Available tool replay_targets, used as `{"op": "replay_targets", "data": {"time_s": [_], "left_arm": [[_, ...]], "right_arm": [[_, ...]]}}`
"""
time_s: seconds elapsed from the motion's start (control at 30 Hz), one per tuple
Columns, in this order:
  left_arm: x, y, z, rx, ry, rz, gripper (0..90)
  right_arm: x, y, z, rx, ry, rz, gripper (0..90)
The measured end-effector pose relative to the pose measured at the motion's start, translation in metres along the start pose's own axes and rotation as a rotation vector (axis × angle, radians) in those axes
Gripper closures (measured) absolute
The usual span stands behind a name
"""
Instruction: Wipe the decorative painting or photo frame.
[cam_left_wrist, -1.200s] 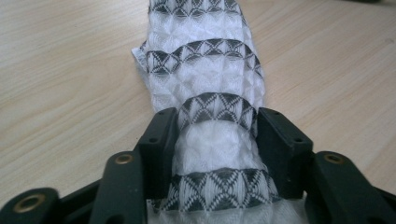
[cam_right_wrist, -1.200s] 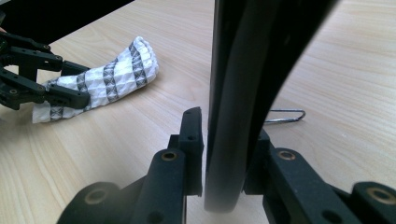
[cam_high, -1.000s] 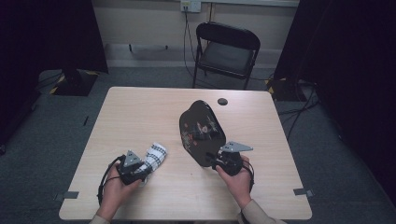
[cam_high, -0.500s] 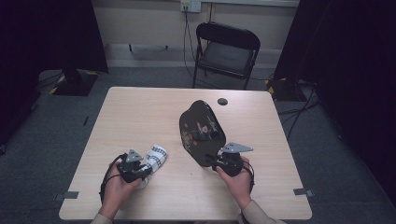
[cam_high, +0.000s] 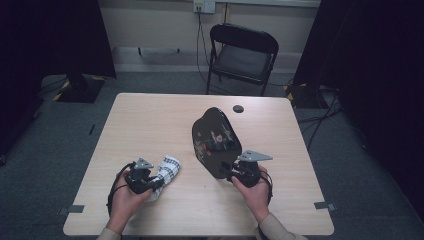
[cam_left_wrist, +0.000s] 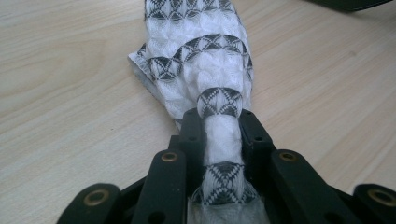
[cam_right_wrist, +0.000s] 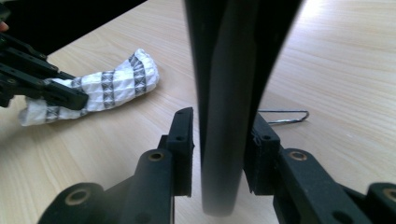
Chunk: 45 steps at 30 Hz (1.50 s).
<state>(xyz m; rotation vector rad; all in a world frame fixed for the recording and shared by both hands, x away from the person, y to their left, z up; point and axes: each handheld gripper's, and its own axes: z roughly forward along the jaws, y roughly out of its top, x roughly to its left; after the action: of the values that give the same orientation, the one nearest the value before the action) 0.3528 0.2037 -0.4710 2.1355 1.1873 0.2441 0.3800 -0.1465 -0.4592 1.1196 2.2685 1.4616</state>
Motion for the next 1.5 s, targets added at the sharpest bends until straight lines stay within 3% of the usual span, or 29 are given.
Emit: {"op": "replay_targets", "data": {"time_s": [0.3, 0.57, 0.67, 1.0, 1.2, 1.47, 1.5], "left_arm": [[-0.005, 0.012, -0.002, -0.034, -0.020, -0.010, 74.7], [-0.008, 0.025, -0.008, -0.045, -0.036, -0.007, 74.8], [-0.008, 0.031, -0.013, -0.049, -0.033, 0.003, 74.8], [-0.010, 0.057, -0.024, -0.091, -0.030, 0.015, 74.8], [-0.011, 0.080, -0.030, -0.141, -0.027, 0.015, 74.8], [-0.015, 0.133, -0.044, -0.263, -0.031, 0.015, 74.8], [-0.015, 0.133, -0.044, -0.263, -0.031, 0.015, 74.8]], "right_arm": [[-0.001, 0.002, -0.004, -0.005, -0.004, -0.009, 78.0], [-0.001, 0.009, -0.013, -0.049, -0.004, -0.006, 74.5], [0.000, 0.010, -0.015, -0.030, -0.017, -0.003, 75.5], [-0.001, 0.009, -0.017, -0.038, -0.033, 0.002, 78.3], [-0.001, 0.009, -0.017, -0.036, -0.035, 0.002, 78.4], [0.000, 0.009, -0.017, -0.035, -0.028, -0.005, 78.5], [0.000, 0.009, -0.017, -0.035, -0.027, -0.005, 78.5]]}}
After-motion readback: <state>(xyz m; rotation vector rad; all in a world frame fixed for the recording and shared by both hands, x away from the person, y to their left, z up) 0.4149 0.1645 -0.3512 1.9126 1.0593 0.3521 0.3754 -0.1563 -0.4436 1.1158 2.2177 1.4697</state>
